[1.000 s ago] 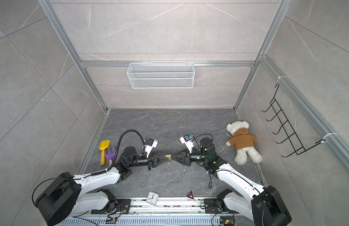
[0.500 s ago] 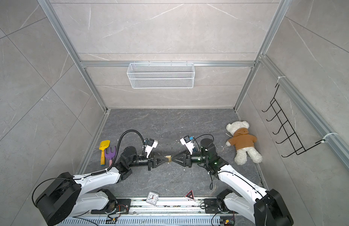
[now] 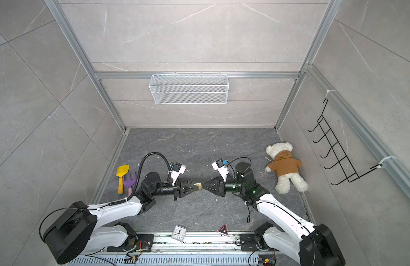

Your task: Lock with the key

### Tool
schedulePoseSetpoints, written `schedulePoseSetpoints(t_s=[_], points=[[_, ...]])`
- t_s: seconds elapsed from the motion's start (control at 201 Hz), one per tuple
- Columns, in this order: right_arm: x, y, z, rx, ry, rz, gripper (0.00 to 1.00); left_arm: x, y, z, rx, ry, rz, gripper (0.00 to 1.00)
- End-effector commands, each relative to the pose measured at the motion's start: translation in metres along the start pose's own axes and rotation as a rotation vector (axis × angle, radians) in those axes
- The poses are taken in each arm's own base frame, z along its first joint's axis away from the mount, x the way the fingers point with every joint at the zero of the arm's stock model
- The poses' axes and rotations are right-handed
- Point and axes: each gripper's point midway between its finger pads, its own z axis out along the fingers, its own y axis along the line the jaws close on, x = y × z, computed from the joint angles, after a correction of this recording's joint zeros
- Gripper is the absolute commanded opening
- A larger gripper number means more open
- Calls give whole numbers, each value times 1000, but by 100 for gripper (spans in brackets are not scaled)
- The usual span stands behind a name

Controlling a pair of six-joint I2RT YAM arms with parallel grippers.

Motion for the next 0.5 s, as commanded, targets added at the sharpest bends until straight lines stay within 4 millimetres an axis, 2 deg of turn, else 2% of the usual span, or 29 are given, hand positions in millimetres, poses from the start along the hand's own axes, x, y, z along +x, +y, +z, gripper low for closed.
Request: schedulePoseSetpoints(t_s=[0.0, 0.393, 0.498], points=[[-8, 6, 2, -27, -2, -28, 26, -25, -17, 2, 64, -55, 86, 0], [-3, 6, 1, -34, 3, -21, 18, -26, -16, 3, 61, -59, 85, 0], [-3, 6, 1, -34, 4, -21, 11, -26, -15, 3, 60, -60, 84, 0]])
